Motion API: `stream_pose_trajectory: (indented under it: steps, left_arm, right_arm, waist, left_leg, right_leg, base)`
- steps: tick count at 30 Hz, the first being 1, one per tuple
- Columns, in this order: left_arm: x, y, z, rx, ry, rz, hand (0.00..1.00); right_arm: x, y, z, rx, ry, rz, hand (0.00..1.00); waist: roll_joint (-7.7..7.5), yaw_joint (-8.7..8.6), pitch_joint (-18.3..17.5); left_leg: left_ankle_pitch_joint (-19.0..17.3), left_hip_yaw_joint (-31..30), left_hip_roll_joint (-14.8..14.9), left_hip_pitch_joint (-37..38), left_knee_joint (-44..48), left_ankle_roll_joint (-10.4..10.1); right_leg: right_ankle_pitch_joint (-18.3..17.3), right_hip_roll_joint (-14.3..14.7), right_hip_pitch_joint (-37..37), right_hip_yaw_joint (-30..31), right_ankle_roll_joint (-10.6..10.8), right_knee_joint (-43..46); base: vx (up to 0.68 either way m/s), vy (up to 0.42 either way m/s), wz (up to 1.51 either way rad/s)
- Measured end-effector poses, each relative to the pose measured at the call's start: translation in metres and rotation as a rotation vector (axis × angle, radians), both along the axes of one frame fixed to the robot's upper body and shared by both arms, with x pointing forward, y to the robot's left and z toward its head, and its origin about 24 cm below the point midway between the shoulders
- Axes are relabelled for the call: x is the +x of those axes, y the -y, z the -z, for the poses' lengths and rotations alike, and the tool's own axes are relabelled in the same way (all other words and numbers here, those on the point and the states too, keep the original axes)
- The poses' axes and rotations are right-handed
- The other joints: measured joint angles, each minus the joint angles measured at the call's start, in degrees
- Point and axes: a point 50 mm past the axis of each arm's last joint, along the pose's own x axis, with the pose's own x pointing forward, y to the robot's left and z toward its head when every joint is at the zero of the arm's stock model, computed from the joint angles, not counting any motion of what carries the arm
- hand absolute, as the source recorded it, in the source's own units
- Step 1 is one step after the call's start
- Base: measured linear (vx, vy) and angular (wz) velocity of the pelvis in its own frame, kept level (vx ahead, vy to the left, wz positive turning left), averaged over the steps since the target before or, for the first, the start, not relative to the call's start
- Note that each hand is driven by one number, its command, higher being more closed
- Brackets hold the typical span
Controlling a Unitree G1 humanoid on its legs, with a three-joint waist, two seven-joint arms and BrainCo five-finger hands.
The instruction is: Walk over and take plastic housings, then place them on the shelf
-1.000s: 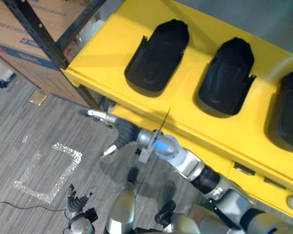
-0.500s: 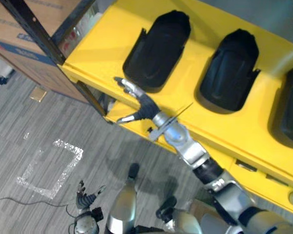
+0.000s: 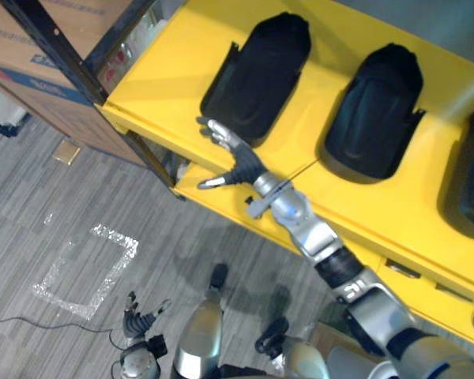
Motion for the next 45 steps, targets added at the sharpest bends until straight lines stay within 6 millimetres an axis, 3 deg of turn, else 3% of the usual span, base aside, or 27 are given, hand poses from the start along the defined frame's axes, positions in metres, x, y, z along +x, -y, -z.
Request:
stream_pose_trajectory:
  steps: [5,16,24,26,30,33,35,36,38,41,43,44,45]
  left_arm:
    - [0.001,0.001,-0.001,-0.003,0.007,0.010,0.00]
    - [0.003,0.002,-0.002,-0.006,0.017,0.011,0.00]
    - [0.004,0.004,-0.003,-0.010,0.019,0.024,0.00]
    - [0.004,0.004,-0.003,-0.011,0.020,0.026,0.00]
    - [0.003,0.002,-0.002,-0.009,0.018,0.015,0.00]
    - [-0.005,-0.006,0.001,0.002,0.000,-0.024,0.00]
    - [-0.015,-0.014,0.004,0.015,-0.027,-0.060,0.00]
    - [-0.018,-0.014,0.005,0.017,-0.036,-0.062,0.00]
    - [-0.027,-0.014,0.011,0.015,-0.078,-0.067,0.00]
    - [-0.030,-0.011,0.015,0.011,-0.096,-0.064,0.00]
    - [-0.029,-0.011,0.014,0.021,-0.099,-0.061,0.00]
    - [-0.030,-0.012,0.014,0.029,-0.102,-0.059,0.00]
    - [-0.031,-0.015,0.015,0.034,-0.108,-0.072,0.00]
  right_arm:
    - [0.005,0.007,-0.004,0.014,0.033,0.054,0.00]
    - [0.013,0.010,-0.009,0.032,0.063,0.099,0.00]
    - [0.009,0.007,-0.011,0.005,0.082,0.027,0.00]
    - [0.002,0.003,-0.015,0.014,0.097,-0.027,0.00]
    - [-0.039,-0.016,-0.034,0.049,0.216,-0.211,0.00]
    - [-0.067,-0.022,-0.043,0.096,0.279,-0.304,0.00]
    - [-0.079,-0.011,-0.047,0.155,0.305,-0.304,0.00]
    - [-0.080,-0.005,-0.048,0.176,0.305,-0.292,0.00]
    - [-0.078,0.024,-0.050,0.261,0.303,-0.193,0.00]
    - [-0.074,0.058,-0.055,0.304,0.340,-0.056,0.00]
    - [-0.073,0.094,-0.060,0.353,0.379,0.106,0.00]
    - [-0.072,0.104,-0.060,0.365,0.386,0.149,0.00]
    - [-0.074,0.130,-0.058,0.398,0.399,0.276,0.00]
  waist:
    - [0.99,0.01,0.6]
    - [1.10,0.06,0.6]
    - [2.10,0.00,1.2]
    - [2.08,-0.07,1.2]
    - [1.73,-0.63,1.0]
    - [-0.12,-0.91,-0.1]
    - [-3.04,-1.90,-2.5]
    - [-3.74,-1.99,-3.1]
    - [-5.94,-3.57,-7.1]
    - [-6.09,-5.07,-10.7]
    - [-5.17,-7.42,-13.4]
    - [-4.90,-7.73,-14.0]
    - [-4.47,-8.58,-15.5]
  left_leg:
    - [0.4,-0.2,-0.2,0.0,-0.5,0.2]
    - [0.7,-0.5,-0.5,-0.4,-0.6,0.1]
    - [0.8,-0.4,-0.4,-0.1,-0.7,0.2]
    - [0.8,-0.2,-0.3,0.0,-0.7,0.2]
    - [0.7,0.6,-0.3,1.4,-0.8,0.2]
    - [-0.3,3.2,0.1,3.1,-0.9,0.5]
    - [-1.4,5.7,0.8,3.7,-1.1,0.8]
    - [-1.5,6.3,1.0,4.2,-1.4,0.8]
    - [-1.6,8.8,1.1,5.7,-3.2,0.9]
    - [-1.5,11.6,1.2,7.2,-3.7,1.3]
    - [-2.0,13.3,1.2,8.8,-3.8,1.6]
    - [-2.2,14.1,1.3,9.2,-3.8,1.7]
    - [-2.4,15.6,1.4,9.8,-3.8,1.6]
  right_leg:
    - [0.0,-0.2,-0.1,-0.2,0.0,0.1]
    - [-0.4,-0.6,-0.8,-0.2,0.1,1.1]
    - [-0.5,-0.7,-0.7,-0.1,0.1,1.6]
    - [-0.5,-0.7,-0.7,0.0,0.1,1.5]
    - [-0.2,-1.0,0.8,0.2,0.6,0.6]
    - [0.4,-0.6,1.8,2.0,1.4,-1.0]
    - [1.7,0.2,2.1,3.6,1.8,-3.4]
    - [2.0,0.4,2.2,4.2,1.6,-3.9]
    - [3.5,1.0,2.2,6.5,1.8,-6.0]
    - [5.6,1.1,2.5,8.6,1.7,-7.6]
    - [7.6,1.3,3.4,9.9,1.9,-9.3]
    - [7.9,1.3,3.3,10.3,1.8,-9.3]
    - [8.6,1.3,3.3,11.9,1.9,-9.9]
  base:
    - [-0.04,-0.027,0.03]
    - [-0.03,-0.036,0.02]
    - [-0.04,-0.045,-0.01]
    - [-0.02,-0.047,-0.03]
    - [-0.02,-0.033,-0.08]
    - [-0.03,-0.034,-0.33]
    - [-0.01,-0.029,-0.45]
    - [0.02,-0.020,-0.54]
    - [0.05,-0.014,-0.51]
    - [0.05,0.030,-0.51]
    - [0.04,0.059,-0.44]
    - [0.01,0.054,-0.52]
    - [0.00,0.041,-0.51]
